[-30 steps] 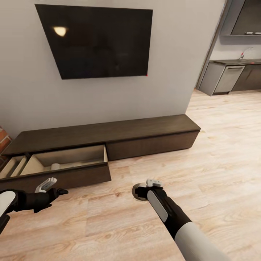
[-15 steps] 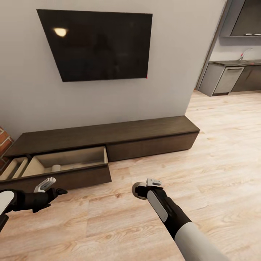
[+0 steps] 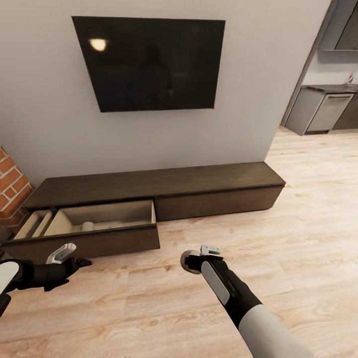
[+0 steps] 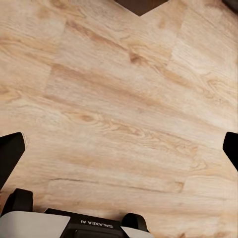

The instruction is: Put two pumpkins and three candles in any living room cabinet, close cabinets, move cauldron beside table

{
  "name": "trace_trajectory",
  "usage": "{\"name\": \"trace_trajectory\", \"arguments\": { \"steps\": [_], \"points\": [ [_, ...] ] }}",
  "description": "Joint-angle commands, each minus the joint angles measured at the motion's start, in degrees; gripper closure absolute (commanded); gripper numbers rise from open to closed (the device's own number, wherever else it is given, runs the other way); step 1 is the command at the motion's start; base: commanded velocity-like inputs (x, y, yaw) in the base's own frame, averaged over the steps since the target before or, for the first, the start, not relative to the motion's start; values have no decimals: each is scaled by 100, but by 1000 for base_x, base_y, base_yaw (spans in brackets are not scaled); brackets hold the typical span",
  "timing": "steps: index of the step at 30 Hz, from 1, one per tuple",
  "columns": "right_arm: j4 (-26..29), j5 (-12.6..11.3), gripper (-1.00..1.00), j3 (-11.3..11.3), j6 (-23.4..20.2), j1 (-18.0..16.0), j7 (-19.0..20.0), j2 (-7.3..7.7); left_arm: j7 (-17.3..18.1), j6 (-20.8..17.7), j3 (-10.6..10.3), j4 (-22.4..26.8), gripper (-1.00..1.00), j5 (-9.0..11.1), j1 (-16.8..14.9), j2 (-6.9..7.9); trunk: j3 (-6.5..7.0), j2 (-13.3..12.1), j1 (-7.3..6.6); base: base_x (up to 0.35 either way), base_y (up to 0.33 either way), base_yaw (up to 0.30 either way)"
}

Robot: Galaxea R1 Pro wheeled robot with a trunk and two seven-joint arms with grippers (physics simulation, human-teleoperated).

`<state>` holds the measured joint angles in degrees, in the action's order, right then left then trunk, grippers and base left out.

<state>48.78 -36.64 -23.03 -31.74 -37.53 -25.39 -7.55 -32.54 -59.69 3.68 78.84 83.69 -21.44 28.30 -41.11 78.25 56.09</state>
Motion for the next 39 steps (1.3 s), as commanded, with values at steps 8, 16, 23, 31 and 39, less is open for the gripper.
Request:
{"name": "trace_trajectory", "arguments": {
  "steps": [8, 16, 23, 31, 39],
  "points": [
    [4, 2, 100, 0, 1, 0, 3, 3, 2, 1, 24, 0, -100, -2, 0, 0, 0, 0, 0, 40, 78, 242],
    [18, 6, 100, 0, 3, 0, 13, 10, 2, -6, 27, 0, -100, -2, 0, 8, 0, 0, 0, 160, 250, 28],
    [18, 7, 100, 0, 7, 0, 16, 16, 2, -7, 27, 0, -100, -2, 0, 9, 0, 0, 0, 117, 295, 1],
    [18, 6, 100, 0, 10, 0, 17, 17, 25, -8, 30, 0, -100, -2, 0, 9, 5, 0, 0, 15, 329, 0],
    [26, 8, 100, 0, 10, 0, 17, 16, 36, -6, 33, 0, -100, -2, 0, 9, 44, 0, 0, 6, 223, 27]
  ]
}}
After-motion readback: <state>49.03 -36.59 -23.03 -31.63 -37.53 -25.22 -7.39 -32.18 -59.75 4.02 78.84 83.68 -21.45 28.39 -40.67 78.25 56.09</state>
